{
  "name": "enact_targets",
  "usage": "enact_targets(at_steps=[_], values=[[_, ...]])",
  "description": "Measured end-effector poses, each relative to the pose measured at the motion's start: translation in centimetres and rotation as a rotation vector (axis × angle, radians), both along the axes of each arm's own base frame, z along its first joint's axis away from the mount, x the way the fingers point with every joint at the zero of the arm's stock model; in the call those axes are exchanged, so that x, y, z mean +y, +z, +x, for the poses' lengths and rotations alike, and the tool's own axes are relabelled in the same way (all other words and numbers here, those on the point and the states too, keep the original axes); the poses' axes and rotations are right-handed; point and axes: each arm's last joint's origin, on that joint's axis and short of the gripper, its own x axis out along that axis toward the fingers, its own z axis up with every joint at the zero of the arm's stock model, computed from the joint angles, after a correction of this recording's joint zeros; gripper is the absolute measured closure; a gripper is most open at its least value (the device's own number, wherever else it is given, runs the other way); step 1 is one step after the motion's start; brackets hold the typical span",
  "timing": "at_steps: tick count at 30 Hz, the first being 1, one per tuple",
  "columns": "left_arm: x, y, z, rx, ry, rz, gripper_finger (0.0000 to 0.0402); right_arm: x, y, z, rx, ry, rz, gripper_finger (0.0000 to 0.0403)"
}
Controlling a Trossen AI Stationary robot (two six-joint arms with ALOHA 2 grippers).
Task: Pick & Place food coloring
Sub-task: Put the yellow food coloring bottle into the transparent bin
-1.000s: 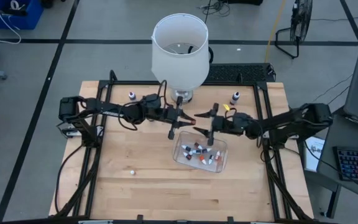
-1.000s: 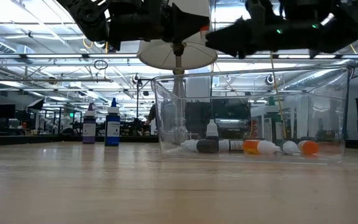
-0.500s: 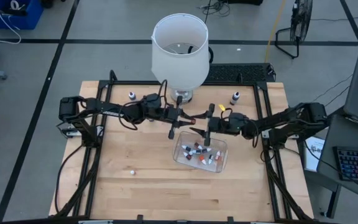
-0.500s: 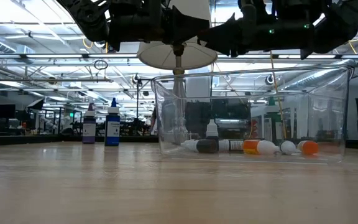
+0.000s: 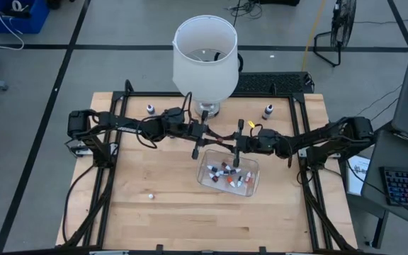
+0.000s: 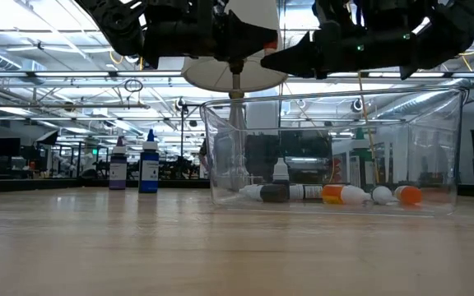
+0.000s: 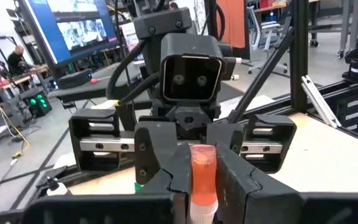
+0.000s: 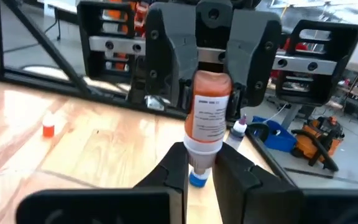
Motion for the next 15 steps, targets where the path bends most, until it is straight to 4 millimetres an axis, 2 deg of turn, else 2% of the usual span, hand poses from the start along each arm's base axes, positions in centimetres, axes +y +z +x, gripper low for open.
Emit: enact_targets(at_steps=[3,6,9,12,15], values=[[0.0,-0.1,0.0,0.015,0.016,-0.037,0.0344,0.2,0.1,-0.1,0.118,-0.024,-0.001,0.0366],[0.1,-0.2,0.1,0.028,0.068,-0.079,0.0303,0.7,1.0,-0.4,0.297,-0.093,-0.022,0.0366],[0.2,0.3,0.0,0.007,0.125,-0.093,0.0270,1.4,1.4,-0.9,0.511,-0.087,-0.027,0.0366],[0.1,-0.3,0.1,0.053,0.142,-0.114,0.0251,1.9,4.0,-0.5,0.553,-0.089,0.008,0.0366],[-0.5,-0.3,0.2,0.066,0.123,-0.134,0.0242,2.0,4.1,-0.5,0.643,-0.096,0.019,0.0366]])
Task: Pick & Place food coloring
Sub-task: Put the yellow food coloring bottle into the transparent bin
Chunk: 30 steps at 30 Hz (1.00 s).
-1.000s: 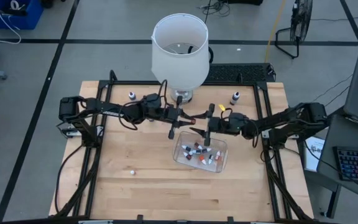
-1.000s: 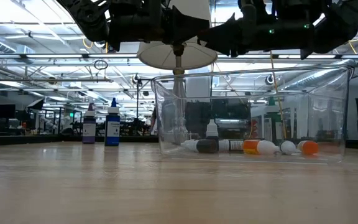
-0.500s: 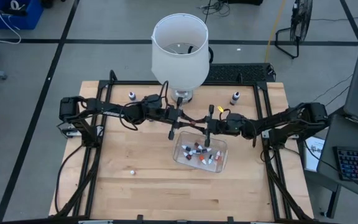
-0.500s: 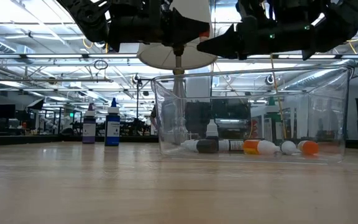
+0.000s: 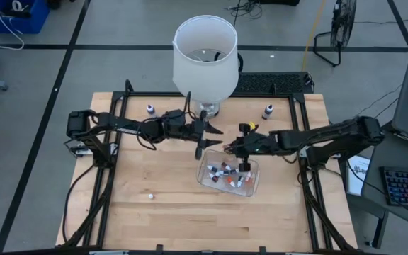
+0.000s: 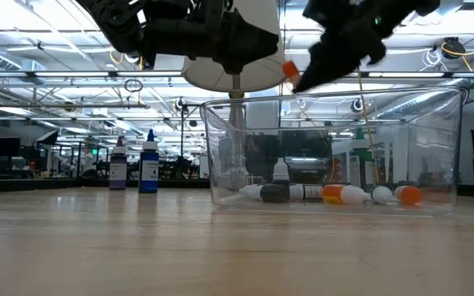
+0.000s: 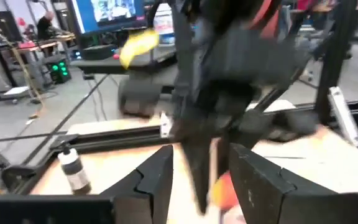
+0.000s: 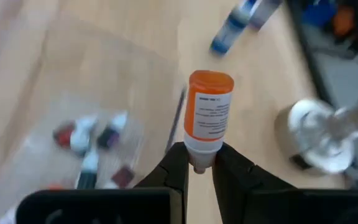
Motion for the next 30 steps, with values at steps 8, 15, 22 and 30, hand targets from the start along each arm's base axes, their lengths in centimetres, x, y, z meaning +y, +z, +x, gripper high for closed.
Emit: enact_targets(at_steps=[8,15,22,30], values=[[-1.9,-0.9,0.1,0.099,-0.037,-0.026,0.0239,-0.2,0.0,-0.2,0.074,-0.041,0.035,0.0366],[-2.9,-1.0,0.2,0.122,-0.014,-0.073,0.0228,-0.2,-0.3,0.1,0.068,-0.059,0.059,0.0366],[-3.3,-1.6,0.5,0.142,0.050,-0.058,0.0179,-0.1,-1.5,1.1,0.096,-0.058,0.052,0.0366],[-2.6,-3.2,1.1,0.177,0.138,-0.048,0.0147,-0.1,-1.3,1.3,0.060,-0.057,0.056,0.0366]])
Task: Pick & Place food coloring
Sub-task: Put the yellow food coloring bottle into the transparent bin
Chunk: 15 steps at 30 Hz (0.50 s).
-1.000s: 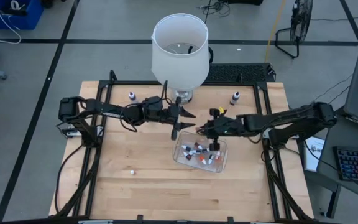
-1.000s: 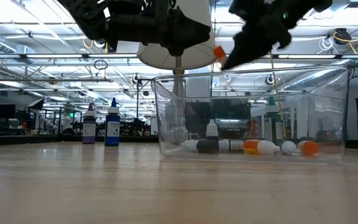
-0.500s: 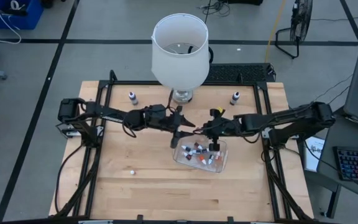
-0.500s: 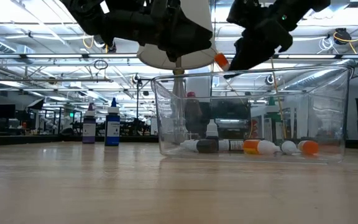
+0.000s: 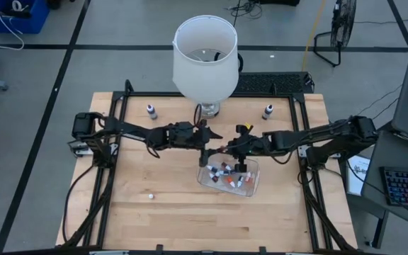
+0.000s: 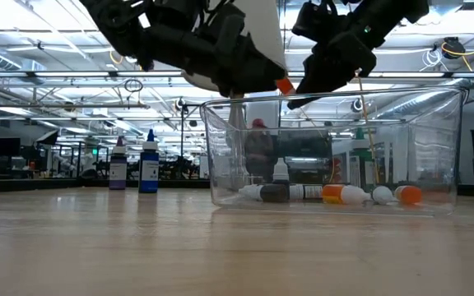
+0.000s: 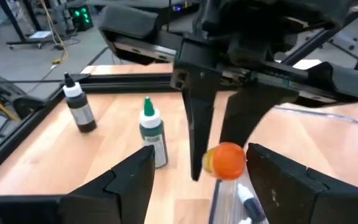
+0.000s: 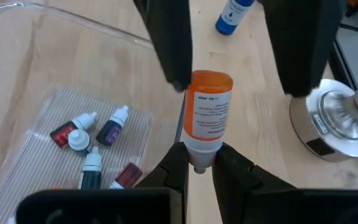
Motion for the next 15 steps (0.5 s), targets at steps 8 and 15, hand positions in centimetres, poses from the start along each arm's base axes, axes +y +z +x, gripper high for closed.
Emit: enact_targets(at_steps=[8,15], values=[[0.34,-0.88,0.40,0.001,0.004,-0.014,0.0159,-0.02,0.02,0.03,-0.003,0.004,-0.004,0.0366],[0.34,-0.80,0.41,-0.007,-0.012,-0.009,0.0176,0.01,0.07,0.06,-0.007,0.011,-0.008,0.0366]])
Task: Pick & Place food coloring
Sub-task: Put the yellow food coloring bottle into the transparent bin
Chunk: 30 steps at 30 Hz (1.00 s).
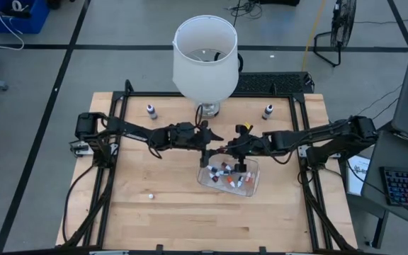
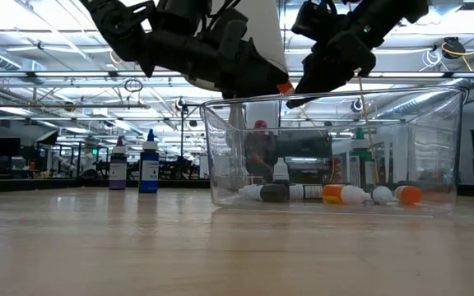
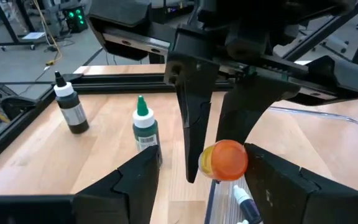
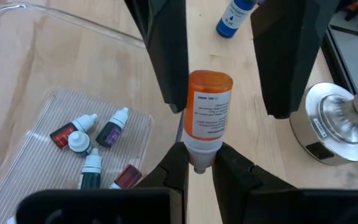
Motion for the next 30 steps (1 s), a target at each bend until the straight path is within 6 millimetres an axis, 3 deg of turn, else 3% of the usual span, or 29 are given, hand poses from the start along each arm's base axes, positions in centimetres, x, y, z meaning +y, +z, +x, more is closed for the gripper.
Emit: enact_targets(at_steps=[6,14,16,25,30], values=[[0.33,-0.34,-0.12,0.037,0.000,-0.027,0.0224,-0.02,0.11,0.10,-0.015,0.000,-0.002,0.0366],[0.32,-0.48,-0.21,0.049,-0.005,-0.019,0.0376,-0.06,0.22,0.17,-0.028,-0.006,-0.010,0.0366],[0.32,-0.52,-0.20,0.048,-0.016,-0.018,0.0393,-0.04,0.26,0.20,-0.033,-0.004,-0.007,0.0366],[0.28,-0.40,-0.17,0.036,-0.029,-0.044,0.0351,0.00,0.29,0.21,-0.036,0.003,-0.001,0.0366],[0.21,-0.19,-0.11,0.015,-0.032,-0.054,0.0296,0.02,0.32,0.26,-0.041,0.005,0.001,0.0366]])
